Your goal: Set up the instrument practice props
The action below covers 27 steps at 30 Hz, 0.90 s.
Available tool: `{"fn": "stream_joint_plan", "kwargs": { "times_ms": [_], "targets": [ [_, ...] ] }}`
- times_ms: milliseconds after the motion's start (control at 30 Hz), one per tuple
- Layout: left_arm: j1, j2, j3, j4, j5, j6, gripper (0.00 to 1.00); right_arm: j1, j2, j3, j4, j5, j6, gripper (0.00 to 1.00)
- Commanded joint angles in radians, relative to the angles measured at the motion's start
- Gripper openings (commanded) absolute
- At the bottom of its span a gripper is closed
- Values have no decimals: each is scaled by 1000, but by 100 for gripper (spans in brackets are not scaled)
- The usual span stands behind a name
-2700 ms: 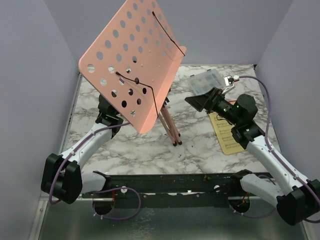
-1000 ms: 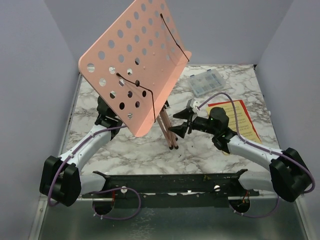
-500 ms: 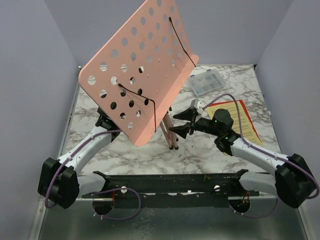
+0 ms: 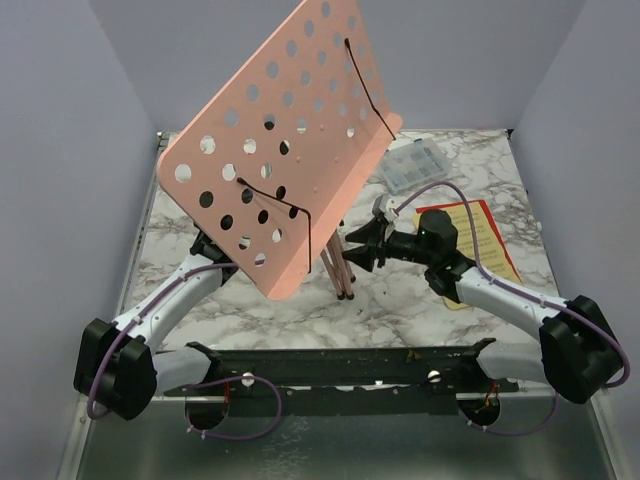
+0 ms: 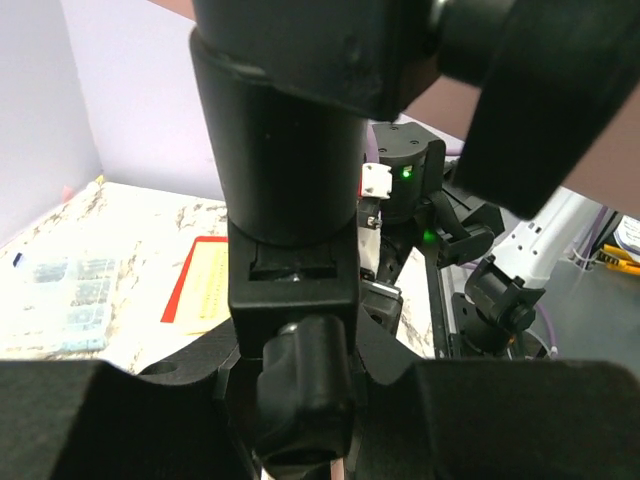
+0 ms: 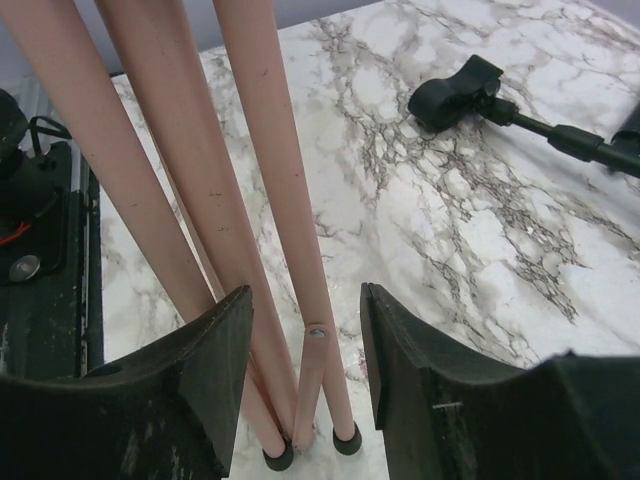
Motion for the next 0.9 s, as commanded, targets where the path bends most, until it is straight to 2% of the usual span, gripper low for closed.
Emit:
{"fn": "stream_joint_plan", "kwargs": {
  "times_ms": [0, 133, 300, 400, 533, 667, 767, 867],
  "targets": [
    [-30, -39, 31, 87, 45, -14, 0, 28, 23, 37, 32, -102, -26, 53],
    [-41, -31, 32, 87, 53, -16, 0, 43, 42, 27, 151, -135, 60, 55],
    [-65, -39, 36, 88, 102, -16, 0, 127, 77, 6, 312, 85, 71, 54],
    [-70, -46, 49, 88, 148, -23, 0, 173, 104, 5, 371, 78, 32, 54],
    [-70, -87, 41, 88, 163, 2, 0, 179, 119, -40, 555, 90, 96, 52],
    [-67, -98, 31, 89, 134, 15, 0, 178, 130, -4, 502, 148, 50, 42],
    [-67, -104, 34, 88, 132, 9, 0, 179, 127, 33, 389, 208, 0, 33],
    [-66, -120, 39, 90, 136, 4, 0, 185, 108, 54, 326, 254, -18, 31]
  ]
}}
